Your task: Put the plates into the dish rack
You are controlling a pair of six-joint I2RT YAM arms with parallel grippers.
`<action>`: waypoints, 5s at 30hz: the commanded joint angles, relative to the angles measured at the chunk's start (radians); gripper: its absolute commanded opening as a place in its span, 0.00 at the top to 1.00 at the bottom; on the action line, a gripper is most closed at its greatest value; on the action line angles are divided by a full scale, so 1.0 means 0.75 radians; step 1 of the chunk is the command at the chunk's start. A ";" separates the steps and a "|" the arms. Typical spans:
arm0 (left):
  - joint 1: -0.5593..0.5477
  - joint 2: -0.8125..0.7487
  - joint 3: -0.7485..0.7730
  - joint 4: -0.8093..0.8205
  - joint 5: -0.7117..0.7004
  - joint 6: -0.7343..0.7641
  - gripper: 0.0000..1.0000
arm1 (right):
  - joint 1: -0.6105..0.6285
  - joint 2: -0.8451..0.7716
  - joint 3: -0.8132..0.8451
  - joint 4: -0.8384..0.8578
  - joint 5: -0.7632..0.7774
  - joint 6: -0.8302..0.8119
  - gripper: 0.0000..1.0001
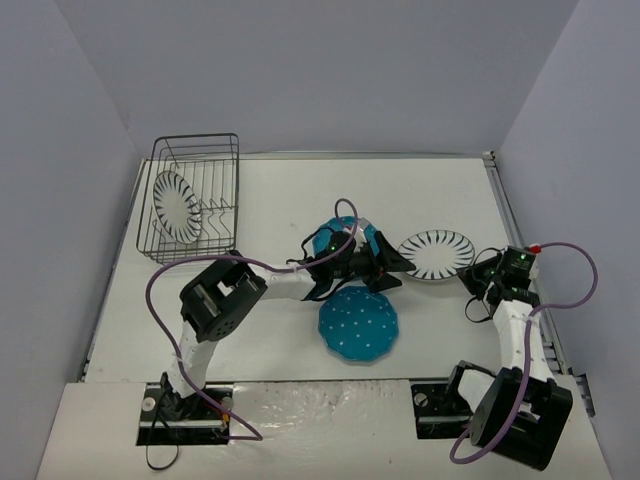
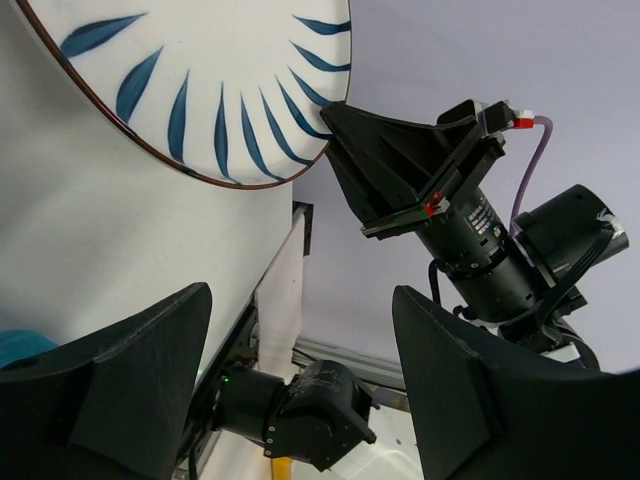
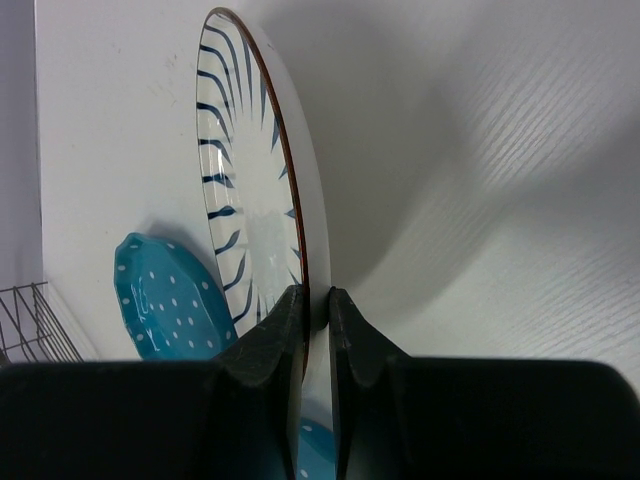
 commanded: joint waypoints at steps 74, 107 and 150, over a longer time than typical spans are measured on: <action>-0.200 0.187 0.404 -0.370 -0.533 -0.587 0.26 | -0.014 -0.144 -0.067 0.242 -0.177 0.105 1.00; -0.204 0.318 0.587 -0.442 -0.607 -0.550 0.52 | -0.014 -0.195 -0.114 0.238 -0.215 0.115 1.00; -0.139 0.164 0.628 -0.491 -0.588 0.053 1.00 | -0.024 -0.262 0.017 0.076 -0.153 -0.012 0.38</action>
